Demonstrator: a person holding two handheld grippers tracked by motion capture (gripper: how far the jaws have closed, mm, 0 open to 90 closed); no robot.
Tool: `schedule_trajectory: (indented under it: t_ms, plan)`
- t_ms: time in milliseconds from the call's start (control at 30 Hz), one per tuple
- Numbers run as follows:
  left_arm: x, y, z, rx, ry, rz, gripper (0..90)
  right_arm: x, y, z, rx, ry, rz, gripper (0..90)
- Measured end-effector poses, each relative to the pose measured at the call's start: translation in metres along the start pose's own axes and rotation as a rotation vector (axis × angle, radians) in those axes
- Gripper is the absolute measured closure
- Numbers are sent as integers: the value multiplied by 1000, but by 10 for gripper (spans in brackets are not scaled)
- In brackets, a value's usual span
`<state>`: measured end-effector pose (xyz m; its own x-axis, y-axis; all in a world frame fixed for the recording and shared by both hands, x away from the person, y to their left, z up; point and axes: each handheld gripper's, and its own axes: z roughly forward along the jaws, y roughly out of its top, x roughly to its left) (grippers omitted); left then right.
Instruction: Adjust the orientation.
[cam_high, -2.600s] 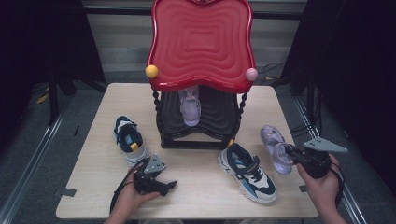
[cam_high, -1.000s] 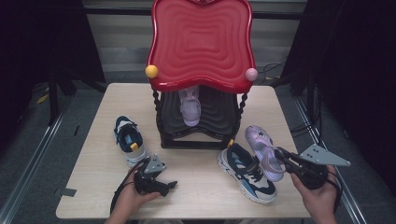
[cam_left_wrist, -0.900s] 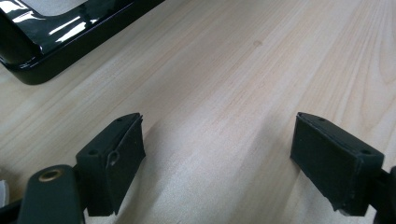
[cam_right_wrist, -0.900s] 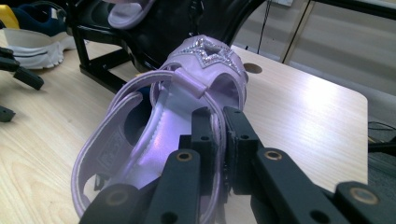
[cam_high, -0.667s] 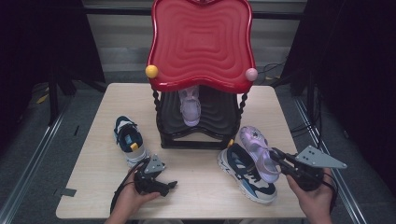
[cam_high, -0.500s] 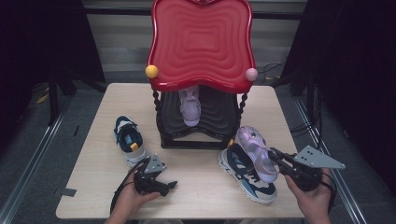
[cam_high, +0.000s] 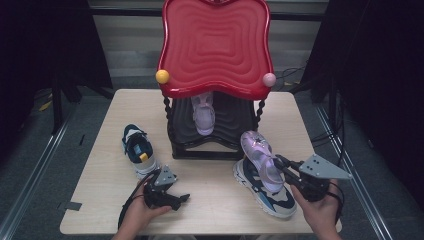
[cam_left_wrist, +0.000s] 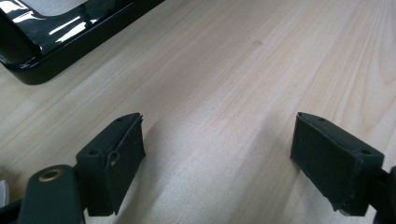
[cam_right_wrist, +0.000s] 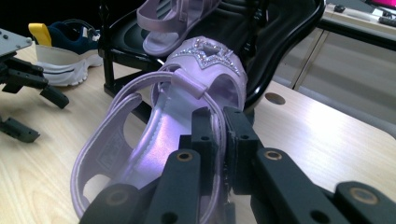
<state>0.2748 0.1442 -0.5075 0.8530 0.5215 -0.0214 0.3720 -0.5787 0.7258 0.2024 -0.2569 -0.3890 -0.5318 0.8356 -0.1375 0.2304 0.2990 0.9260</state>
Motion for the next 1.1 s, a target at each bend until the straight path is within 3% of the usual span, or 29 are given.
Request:
schedule_trajectory:
  t_ms: [333,1100]
  plan:
    - [0,0,0,-1,-1,1,168,9,6,20,-21,-22,1,835]
    - [0,0,0,-1,-6,3,168,16,19,51,-44,-69,54,835]
